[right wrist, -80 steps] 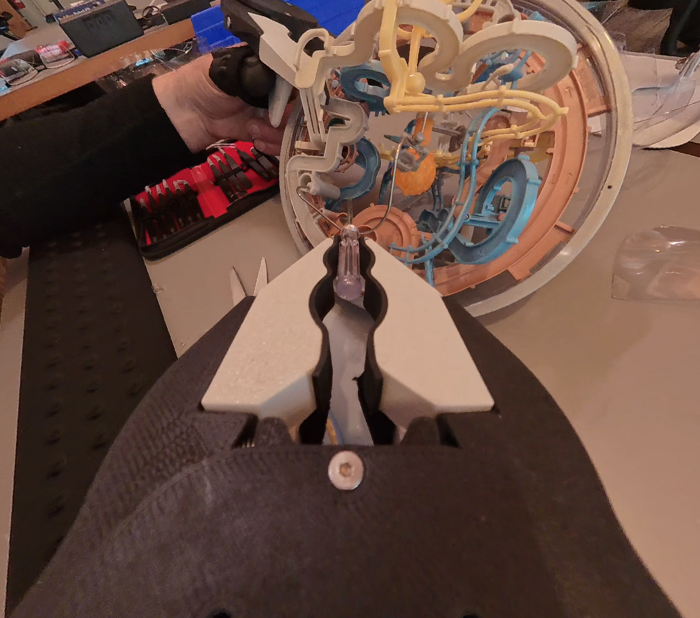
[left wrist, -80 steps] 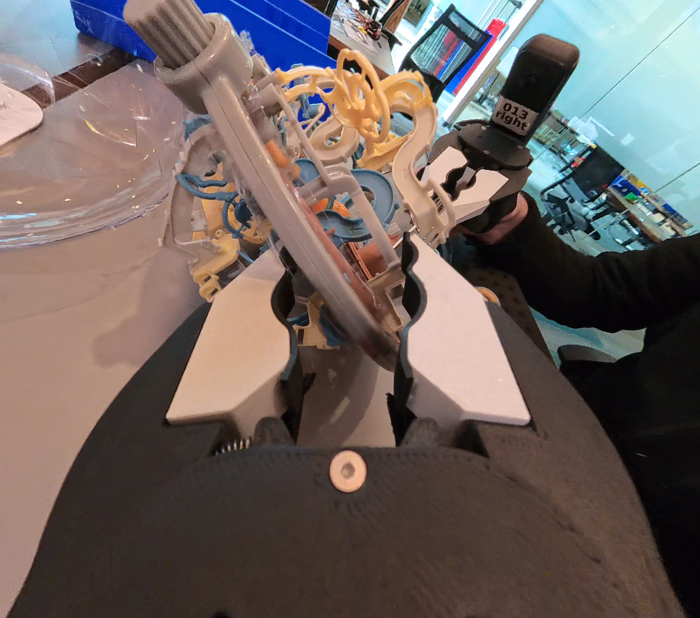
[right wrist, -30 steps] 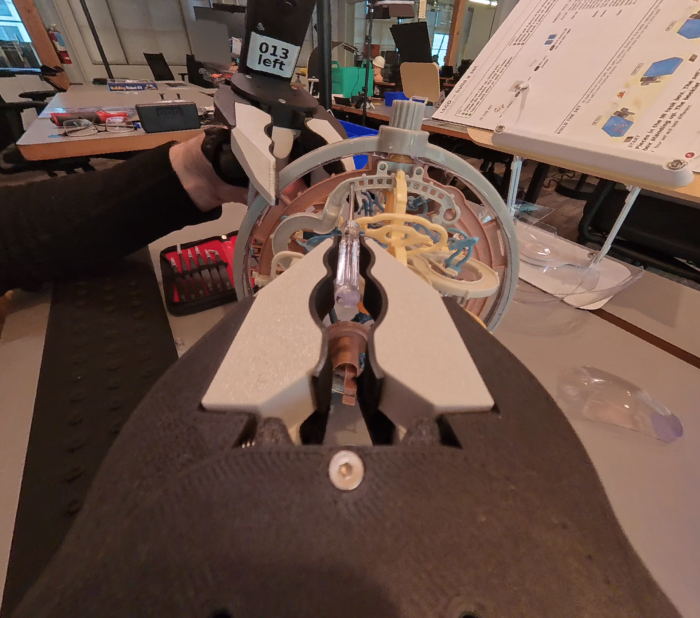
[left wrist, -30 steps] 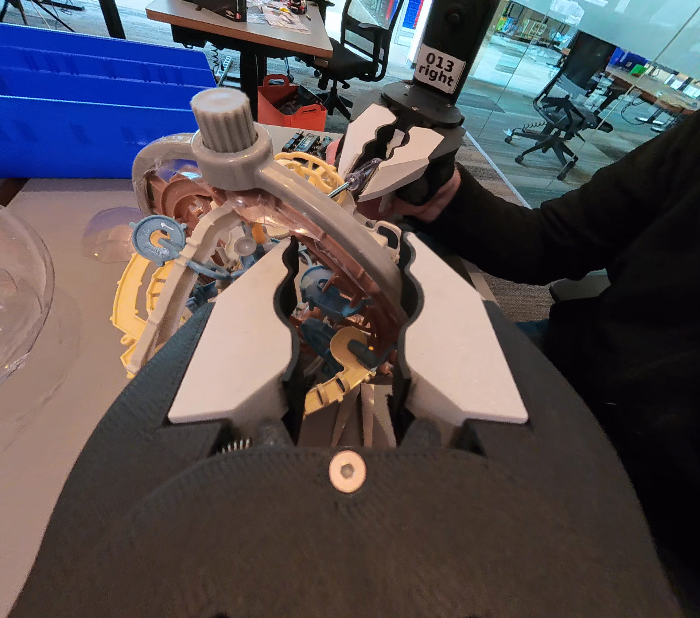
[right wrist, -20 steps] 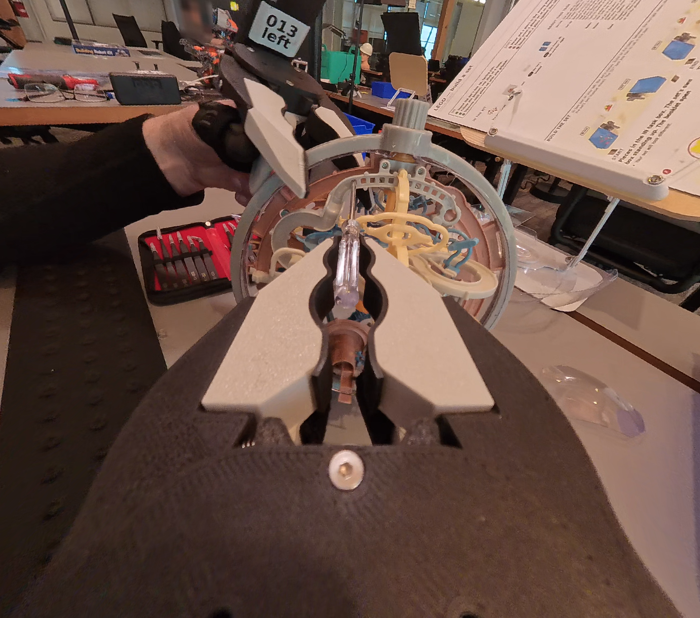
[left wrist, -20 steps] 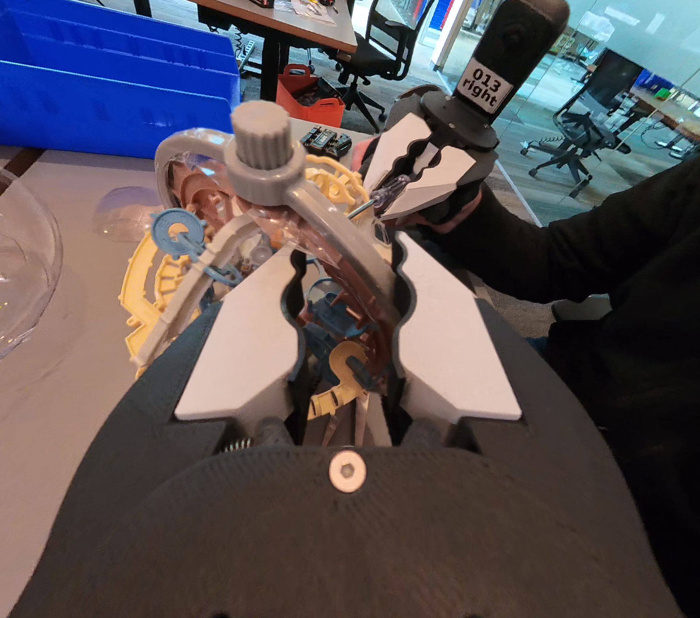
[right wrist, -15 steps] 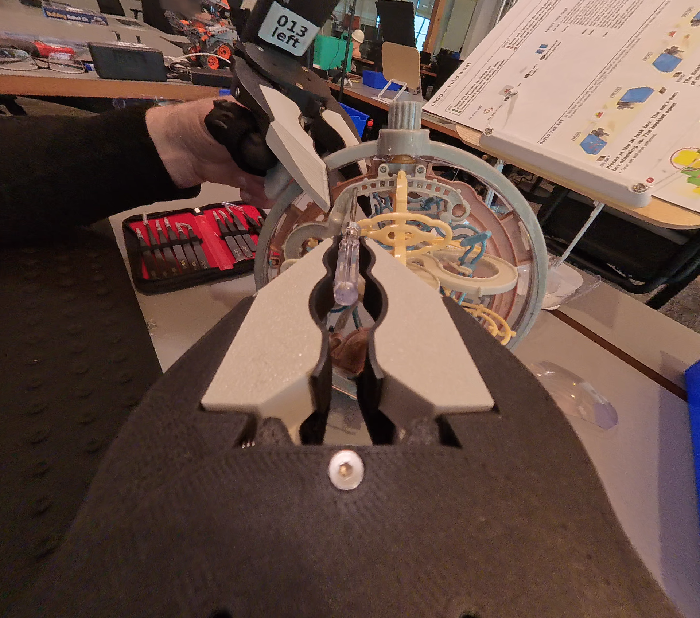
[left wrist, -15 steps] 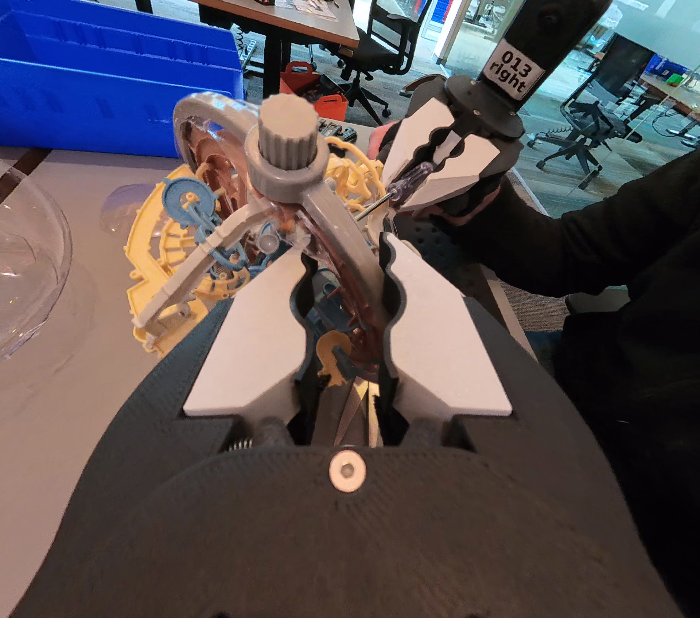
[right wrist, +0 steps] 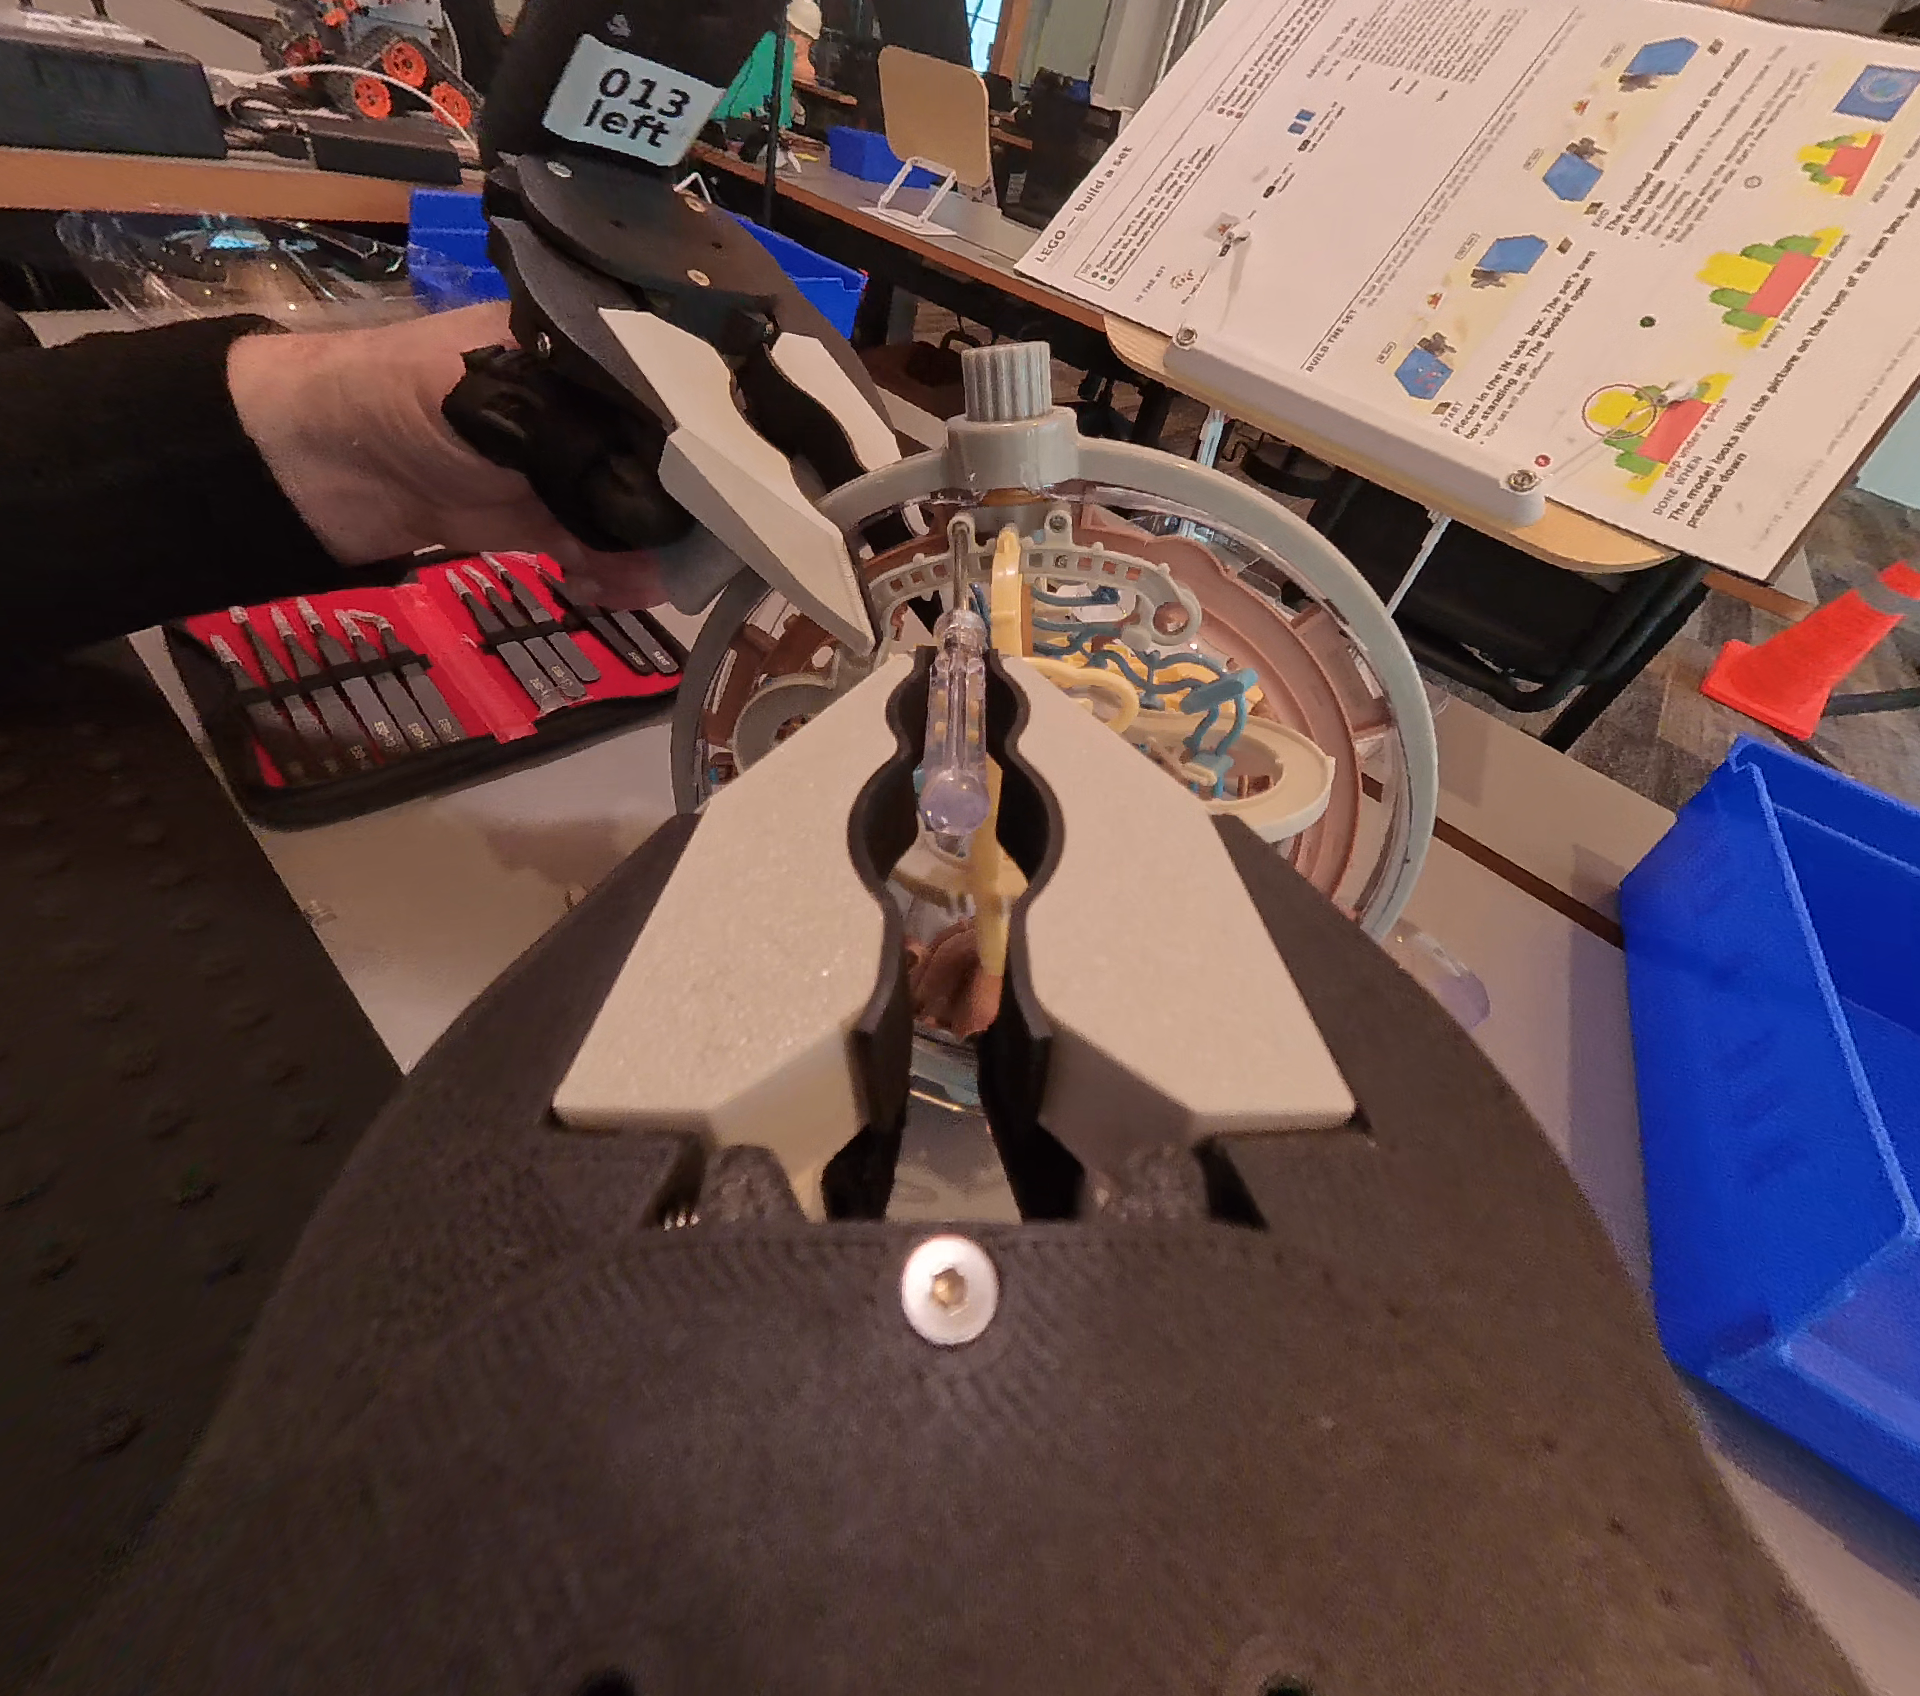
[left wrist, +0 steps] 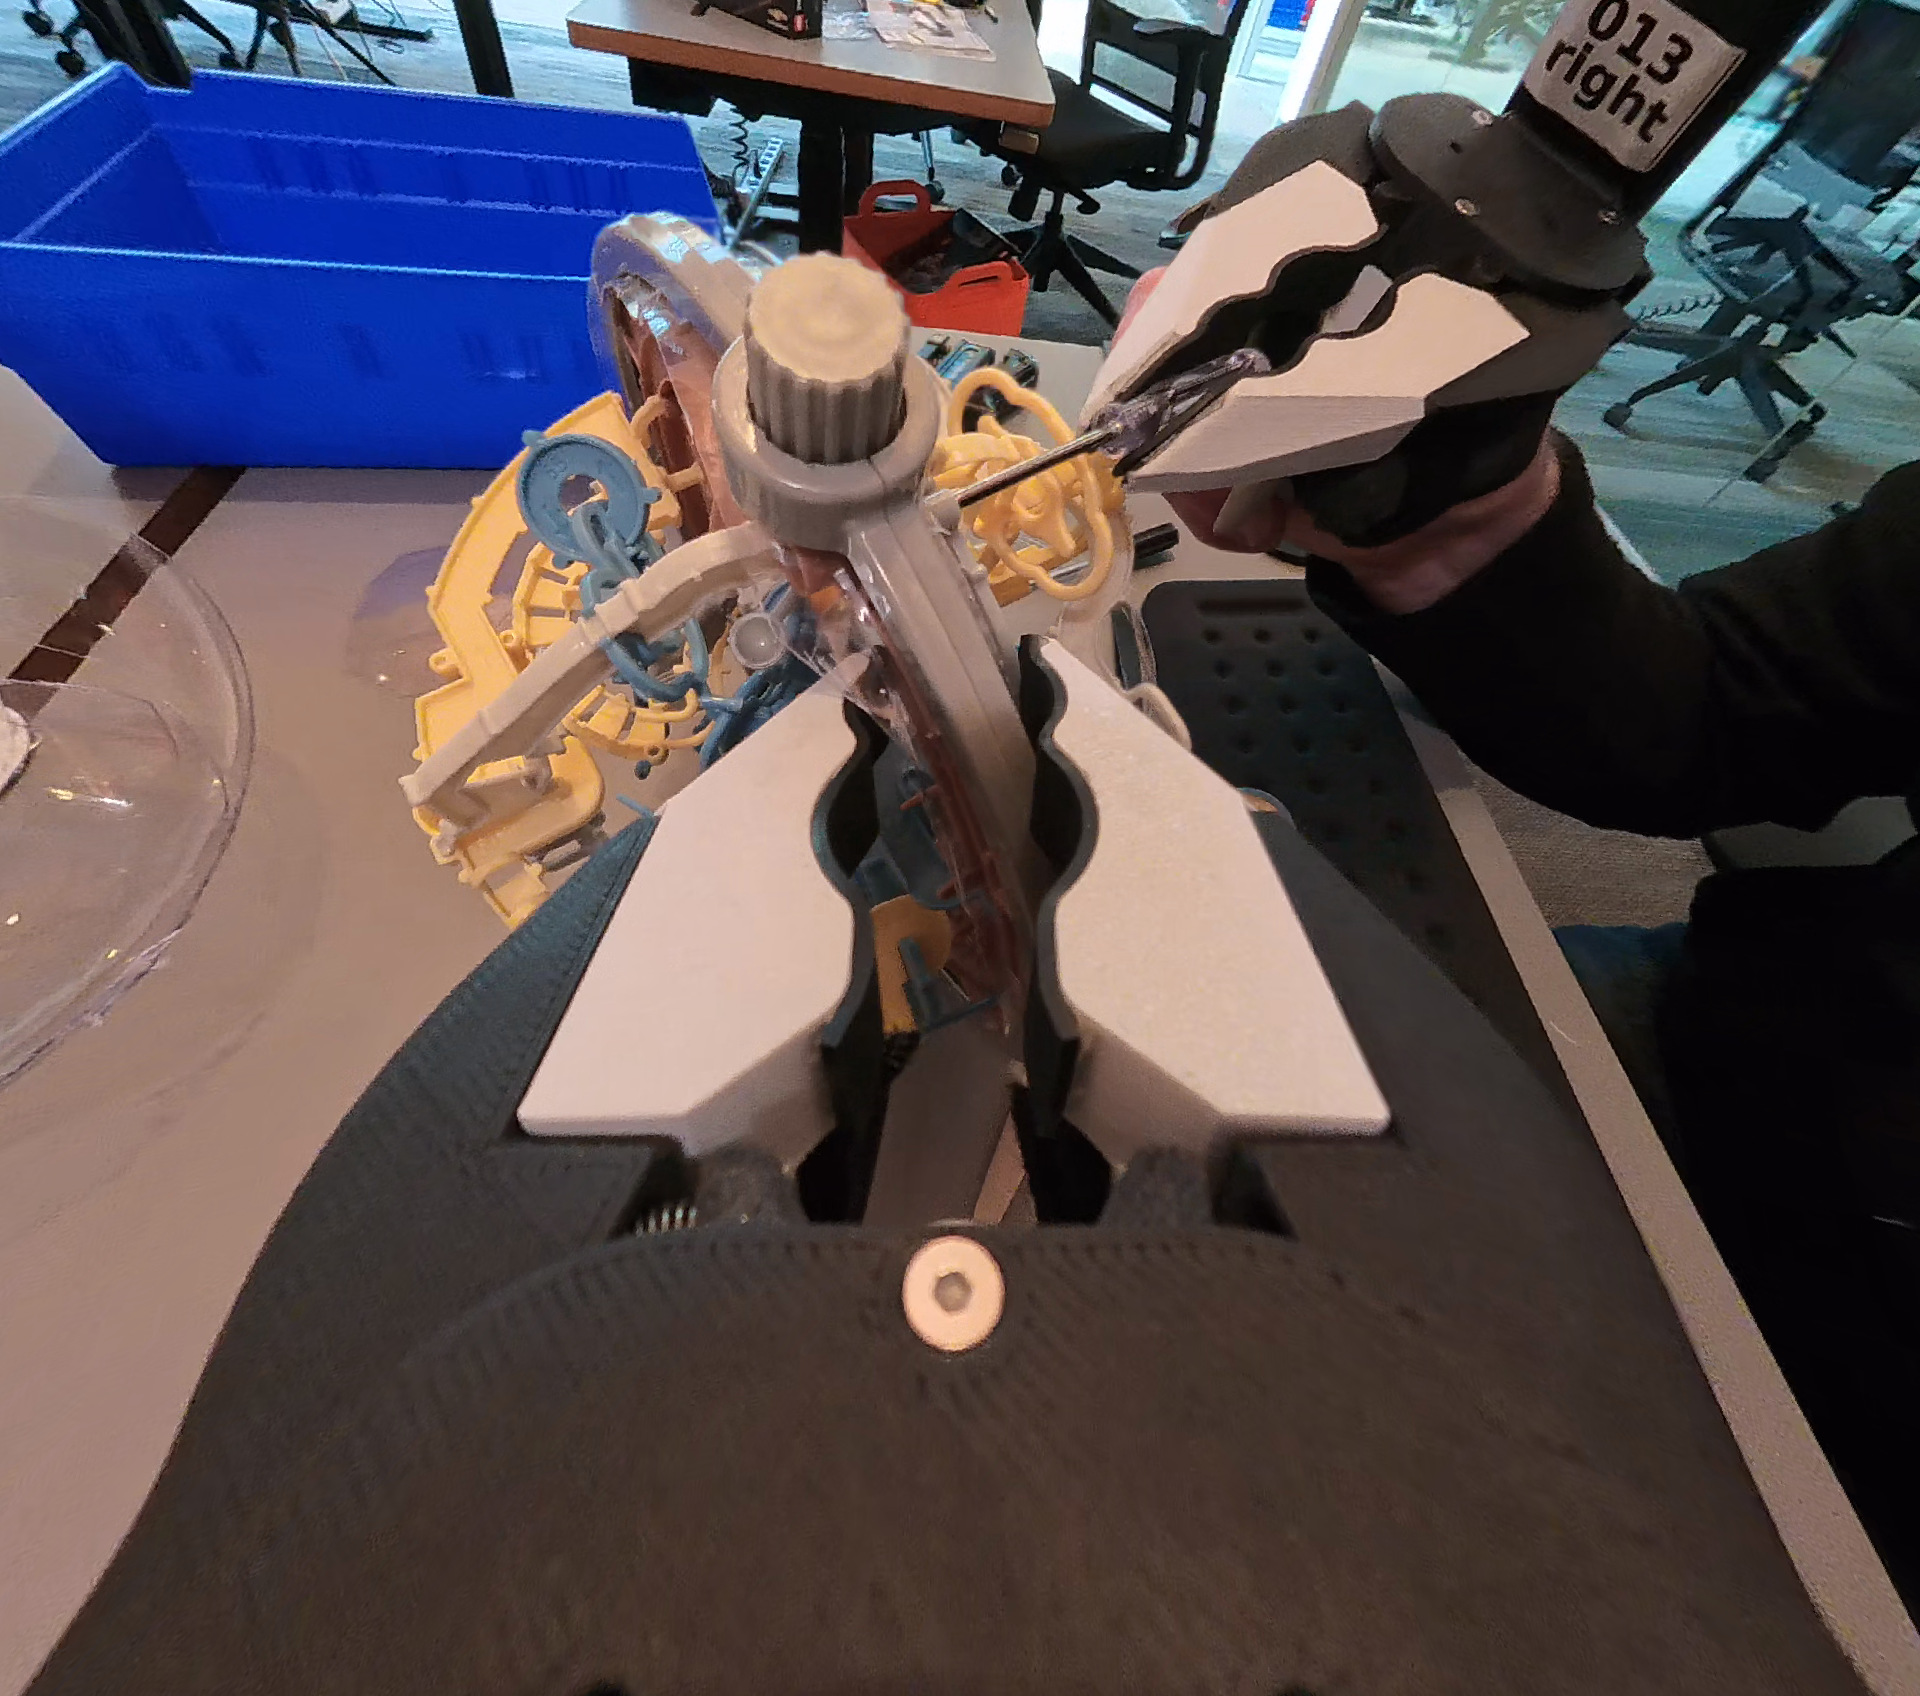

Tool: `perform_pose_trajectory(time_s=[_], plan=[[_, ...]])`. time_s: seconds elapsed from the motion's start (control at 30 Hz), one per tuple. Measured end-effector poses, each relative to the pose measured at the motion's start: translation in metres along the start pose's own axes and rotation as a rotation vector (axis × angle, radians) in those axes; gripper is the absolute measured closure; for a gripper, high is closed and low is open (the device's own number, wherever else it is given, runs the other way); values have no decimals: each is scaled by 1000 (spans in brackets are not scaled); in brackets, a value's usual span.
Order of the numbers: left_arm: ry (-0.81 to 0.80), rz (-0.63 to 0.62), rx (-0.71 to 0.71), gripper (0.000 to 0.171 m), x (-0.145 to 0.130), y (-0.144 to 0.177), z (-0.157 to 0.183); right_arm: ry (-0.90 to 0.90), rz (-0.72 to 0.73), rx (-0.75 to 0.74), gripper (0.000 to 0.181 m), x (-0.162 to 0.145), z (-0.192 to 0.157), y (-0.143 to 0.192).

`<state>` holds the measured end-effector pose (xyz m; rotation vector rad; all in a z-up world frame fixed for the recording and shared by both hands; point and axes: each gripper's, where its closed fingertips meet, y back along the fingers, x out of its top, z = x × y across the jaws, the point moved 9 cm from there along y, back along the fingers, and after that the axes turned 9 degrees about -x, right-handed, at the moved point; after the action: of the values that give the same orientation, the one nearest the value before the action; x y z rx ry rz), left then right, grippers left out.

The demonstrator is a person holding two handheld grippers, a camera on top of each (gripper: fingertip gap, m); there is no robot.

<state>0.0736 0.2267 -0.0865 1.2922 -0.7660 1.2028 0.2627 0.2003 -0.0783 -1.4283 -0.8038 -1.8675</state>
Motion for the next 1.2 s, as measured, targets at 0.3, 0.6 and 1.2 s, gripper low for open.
perform_pose_trajectory(time_s=[0.3, 0.6, 1.2], plan=[[-109, -71, 133, 149, 3, -7, 8, -131, -22, 5, 174, -2, 2, 4], [-160, -89, 187, 149, 2, -12, 10, -535, 68, 73, 174, -24, 3, 3], [-218, -113, 227, 149, 4, -10, 13, -41, 44, -27, 175, -6, -1, 3]])
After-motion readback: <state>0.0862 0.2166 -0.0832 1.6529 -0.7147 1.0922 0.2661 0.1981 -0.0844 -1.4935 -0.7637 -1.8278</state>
